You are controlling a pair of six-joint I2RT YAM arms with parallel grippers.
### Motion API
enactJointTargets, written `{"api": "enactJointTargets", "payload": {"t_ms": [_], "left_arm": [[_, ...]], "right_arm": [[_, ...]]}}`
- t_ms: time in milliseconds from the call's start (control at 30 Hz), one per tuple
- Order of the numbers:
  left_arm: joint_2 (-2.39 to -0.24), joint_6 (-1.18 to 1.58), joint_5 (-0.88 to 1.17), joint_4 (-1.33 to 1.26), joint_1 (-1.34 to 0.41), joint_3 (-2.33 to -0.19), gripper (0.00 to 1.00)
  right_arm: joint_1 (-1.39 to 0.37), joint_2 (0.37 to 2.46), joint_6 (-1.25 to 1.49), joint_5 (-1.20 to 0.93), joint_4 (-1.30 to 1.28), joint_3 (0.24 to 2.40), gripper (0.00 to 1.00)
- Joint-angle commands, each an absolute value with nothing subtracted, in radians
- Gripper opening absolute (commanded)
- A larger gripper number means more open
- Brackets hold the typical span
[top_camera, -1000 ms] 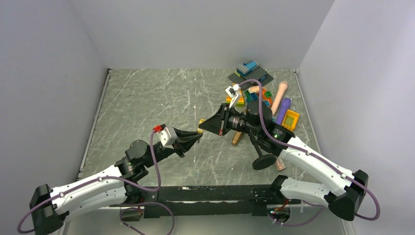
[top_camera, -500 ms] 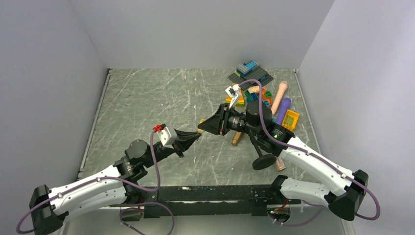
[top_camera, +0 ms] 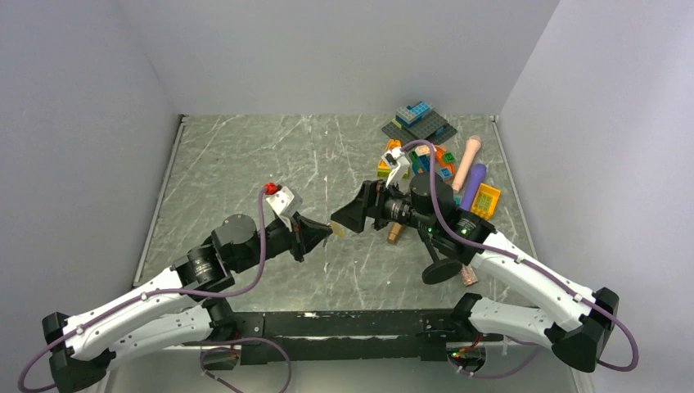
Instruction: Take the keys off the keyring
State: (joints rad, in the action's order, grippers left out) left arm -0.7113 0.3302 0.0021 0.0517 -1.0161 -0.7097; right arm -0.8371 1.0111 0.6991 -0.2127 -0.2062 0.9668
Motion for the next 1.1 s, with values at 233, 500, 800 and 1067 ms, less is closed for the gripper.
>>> {"api": "enactJointTargets", "payload": {"t_ms": [233, 500, 800, 1067], "left_arm": [[-0.657, 0.438, 0.103, 0.317, -1.019, -0.844, 0.00], [-0.583, 0.424, 0.248, 0.252, -1.019, -0.802, 0.00], [-0.562, 0.422, 0.272, 0.148, -1.018, -0.748, 0.00], [-0.584, 0.437, 0.284, 0.091, -1.017, -0.749, 0.00]], "right_arm": [[-0.842, 0.917, 0.515, -0.498, 0.030, 0.878, 0.80], [-0.843, 0.942, 0.534, -0.635, 0.215, 0.821, 0.53], [-0.888, 0.950, 0.543, -0.702, 0.300, 0.808, 0.44], [-0.946, 0.975, 0.496, -0.675, 0.259, 0.828, 0.42]]}}
